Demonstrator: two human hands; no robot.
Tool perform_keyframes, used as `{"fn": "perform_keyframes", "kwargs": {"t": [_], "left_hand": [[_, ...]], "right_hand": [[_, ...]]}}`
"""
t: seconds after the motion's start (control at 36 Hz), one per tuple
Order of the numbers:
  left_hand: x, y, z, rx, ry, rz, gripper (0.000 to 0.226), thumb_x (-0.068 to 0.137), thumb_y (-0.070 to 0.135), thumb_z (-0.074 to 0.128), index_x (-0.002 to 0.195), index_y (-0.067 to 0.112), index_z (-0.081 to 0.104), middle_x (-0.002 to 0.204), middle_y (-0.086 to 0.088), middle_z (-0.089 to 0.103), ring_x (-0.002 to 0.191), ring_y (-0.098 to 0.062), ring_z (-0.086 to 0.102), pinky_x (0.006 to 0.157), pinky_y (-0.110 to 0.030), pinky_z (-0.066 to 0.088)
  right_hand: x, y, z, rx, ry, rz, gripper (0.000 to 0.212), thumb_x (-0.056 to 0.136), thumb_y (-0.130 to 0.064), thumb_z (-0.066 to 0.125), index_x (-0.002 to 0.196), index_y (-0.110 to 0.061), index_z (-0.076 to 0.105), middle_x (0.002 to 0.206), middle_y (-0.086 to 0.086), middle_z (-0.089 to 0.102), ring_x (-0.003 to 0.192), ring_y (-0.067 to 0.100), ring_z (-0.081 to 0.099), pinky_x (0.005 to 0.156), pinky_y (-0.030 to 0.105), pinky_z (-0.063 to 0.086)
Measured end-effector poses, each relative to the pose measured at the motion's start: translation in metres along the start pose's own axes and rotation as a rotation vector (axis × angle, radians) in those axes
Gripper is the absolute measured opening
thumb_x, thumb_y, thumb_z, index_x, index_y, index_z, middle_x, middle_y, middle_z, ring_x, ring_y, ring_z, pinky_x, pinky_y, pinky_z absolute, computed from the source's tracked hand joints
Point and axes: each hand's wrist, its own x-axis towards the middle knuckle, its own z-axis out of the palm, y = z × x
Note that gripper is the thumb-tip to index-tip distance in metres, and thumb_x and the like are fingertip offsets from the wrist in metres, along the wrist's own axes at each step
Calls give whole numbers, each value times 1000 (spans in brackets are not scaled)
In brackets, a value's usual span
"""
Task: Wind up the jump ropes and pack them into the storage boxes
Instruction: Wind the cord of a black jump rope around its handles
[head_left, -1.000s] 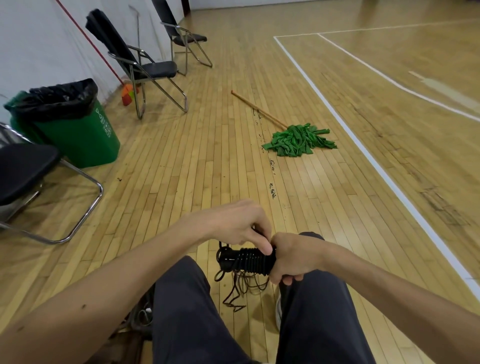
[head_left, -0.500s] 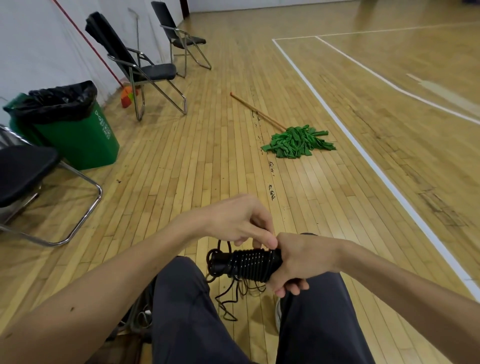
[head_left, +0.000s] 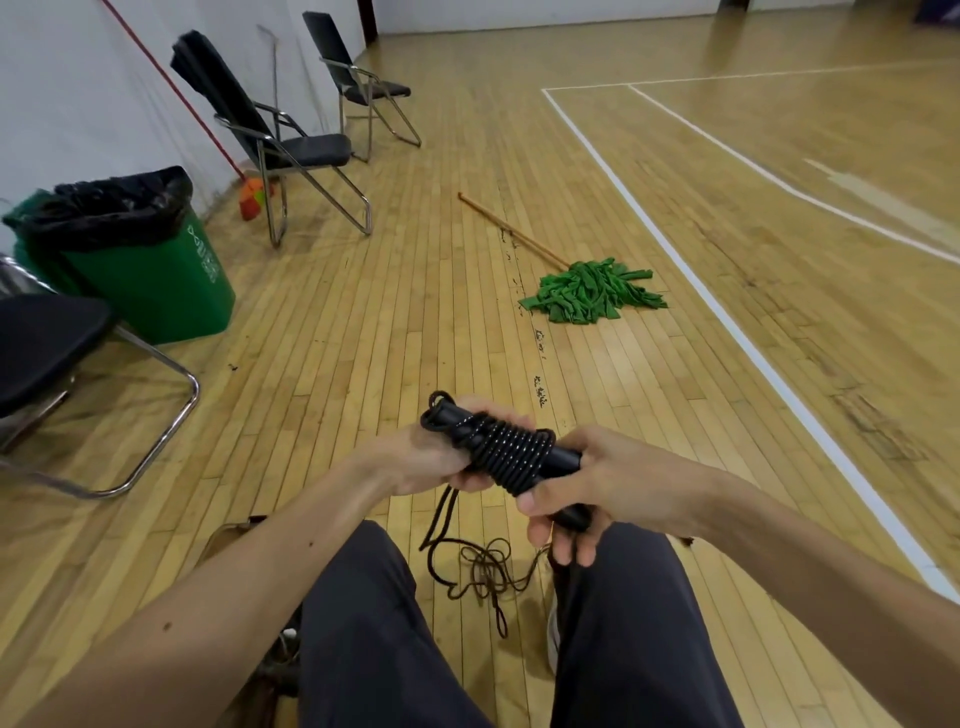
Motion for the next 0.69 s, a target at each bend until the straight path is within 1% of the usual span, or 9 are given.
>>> {"fn": "perform_keyframes", "kwargs": {"t": [0.06, 0.11, 0.17, 0.22, 0.31, 0.42, 0.56, 0.64, 0.69], "left_hand": [[-11, 17, 19, 42, 8, 12, 21, 104, 4, 44, 118, -6, 56, 68, 2, 63, 53, -6, 54, 48, -17, 42], [-25, 33, 32, 60, 10, 7, 22, 108, 9, 36, 108, 2, 56, 58, 6, 64, 47, -6, 45, 42, -17, 34], [-32, 39, 40, 77, 62, 32, 23, 108, 10, 36, 104, 11, 58, 70, 0, 71, 46, -8, 45, 41, -19, 32], [-31, 33, 41, 79, 80, 40, 21, 108, 13, 39, 107, 14, 60, 87, -14, 69, 47, -11, 48, 40, -20, 34], [-34, 28, 43, 98, 44, -4, 27, 108, 28, 41, 114, 11, 61, 78, -8, 65, 48, -12, 51, 39, -19, 36], [-37, 25, 43, 156, 46, -37, 33, 108, 32, 40, 112, 8, 63, 75, -3, 64, 49, -11, 51, 42, -20, 36], [-42, 26, 49, 286, 22, -22, 32, 107, 34, 42, 113, 13, 65, 77, -3, 66, 51, -11, 55, 44, -21, 38], [-45, 29, 50, 367, 21, -18, 27, 104, 36, 50, 118, 17, 64, 75, 1, 66, 51, -10, 56, 44, -19, 40], [-47, 31, 49, 463, 44, -3, 21, 103, 36, 53, 111, 20, 65, 73, 3, 66, 50, -9, 57, 46, -17, 41]], "right_hand": [[3, 2, 0, 52, 33, -25, 19, 95, -9, 67, 108, 0, 56, 78, 11, 65, 66, 21, 64, 57, 25, 56], [9, 6, -3, 128, 90, -30, 31, 93, -8, 68, 118, -2, 50, 77, 9, 63, 67, 21, 63, 59, 27, 56], [16, 13, -7, 200, 156, 0, 49, 90, -4, 72, 128, -9, 41, 77, 11, 64, 67, 22, 63, 58, 29, 56], [22, 20, -11, 239, 196, 9, 59, 87, -2, 75, 132, -9, 37, 81, 14, 65, 67, 23, 63, 58, 29, 56], [26, 27, -20, 328, 234, -8, 56, 86, 5, 73, 131, -4, 41, 80, 13, 66, 65, 22, 62, 55, 27, 54], [24, 30, -31, 411, 227, 1, 48, 83, 19, 65, 120, -5, 45, 78, 14, 60, 64, 22, 61, 53, 24, 55], [27, 41, -33, 375, 202, -6, 51, 83, 17, 67, 126, 0, 45, 82, 15, 60, 70, 24, 63, 59, 26, 58], [32, 48, -39, 398, 274, -2, 61, 83, 15, 70, 134, -1, 40, 84, 16, 62, 71, 26, 64, 60, 28, 58], [35, 52, -41, 362, 328, 3, 63, 82, 14, 72, 133, -4, 39, 89, 18, 62, 72, 26, 65, 61, 29, 57]]}}
